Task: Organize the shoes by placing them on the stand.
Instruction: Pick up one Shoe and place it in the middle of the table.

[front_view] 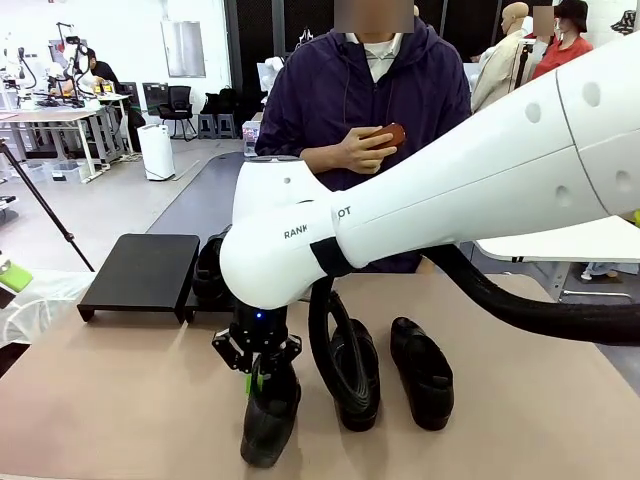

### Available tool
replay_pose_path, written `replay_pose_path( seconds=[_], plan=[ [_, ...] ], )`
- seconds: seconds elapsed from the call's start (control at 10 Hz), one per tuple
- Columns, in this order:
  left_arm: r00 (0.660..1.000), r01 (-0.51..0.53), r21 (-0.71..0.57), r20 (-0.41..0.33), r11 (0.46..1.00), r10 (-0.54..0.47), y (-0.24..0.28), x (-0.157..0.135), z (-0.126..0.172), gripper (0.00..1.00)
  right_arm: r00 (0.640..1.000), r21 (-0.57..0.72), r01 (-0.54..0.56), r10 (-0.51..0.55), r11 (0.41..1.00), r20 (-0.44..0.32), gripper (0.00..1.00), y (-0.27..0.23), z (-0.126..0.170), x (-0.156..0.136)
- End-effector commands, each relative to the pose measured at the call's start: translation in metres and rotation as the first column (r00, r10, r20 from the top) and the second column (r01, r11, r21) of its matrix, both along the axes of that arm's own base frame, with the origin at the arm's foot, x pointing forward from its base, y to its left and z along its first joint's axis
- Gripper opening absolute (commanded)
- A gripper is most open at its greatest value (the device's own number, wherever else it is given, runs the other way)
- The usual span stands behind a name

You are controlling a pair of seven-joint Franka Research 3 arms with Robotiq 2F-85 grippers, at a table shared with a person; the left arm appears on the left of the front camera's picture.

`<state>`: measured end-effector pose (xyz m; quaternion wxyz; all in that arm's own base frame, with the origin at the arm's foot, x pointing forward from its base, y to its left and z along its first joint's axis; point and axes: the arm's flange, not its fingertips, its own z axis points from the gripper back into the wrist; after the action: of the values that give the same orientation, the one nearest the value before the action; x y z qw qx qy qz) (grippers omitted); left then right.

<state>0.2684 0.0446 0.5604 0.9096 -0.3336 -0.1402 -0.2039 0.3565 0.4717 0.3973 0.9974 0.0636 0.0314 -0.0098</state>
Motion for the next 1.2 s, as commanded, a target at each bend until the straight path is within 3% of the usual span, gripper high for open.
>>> replay_pose_path(
  seconds=[0.0,0.4,0.6,0.8,1.1],
  plan=[
    [1.0,0.013,-0.021,0.019,1.0,-0.012,0.0,0.001,0.001,1.0,0.999,-0.048,0.03,-0.029,0.998,0.02,1.0,0.006,-0.002,0.004],
    [1.0,0.013,-0.021,0.019,1.0,-0.012,0.0,0.001,0.001,1.0,1.0,-0.009,-0.005,0.005,1.0,-0.004,1.0,0.001,0.002,0.003],
    [1.0,0.013,-0.021,0.019,1.0,-0.012,0.0,0.001,0.001,1.0,0.996,0.09,-0.073,0.077,0.993,-0.034,1.0,-0.025,0.042,-0.011],
    [1.0,0.013,-0.021,0.019,1.0,-0.012,0.0,0.001,0.001,1.0,0.99,0.154,-0.134,0.14,0.979,-0.028,1.0,-0.096,0.093,-0.03],
    [1.0,0.013,-0.021,0.019,1.0,-0.012,0.0,0.001,0.001,1.0,0.96,0.311,-0.28,0.262,0.908,0.098,1.0,-0.279,0.137,-0.065]
  ],
)
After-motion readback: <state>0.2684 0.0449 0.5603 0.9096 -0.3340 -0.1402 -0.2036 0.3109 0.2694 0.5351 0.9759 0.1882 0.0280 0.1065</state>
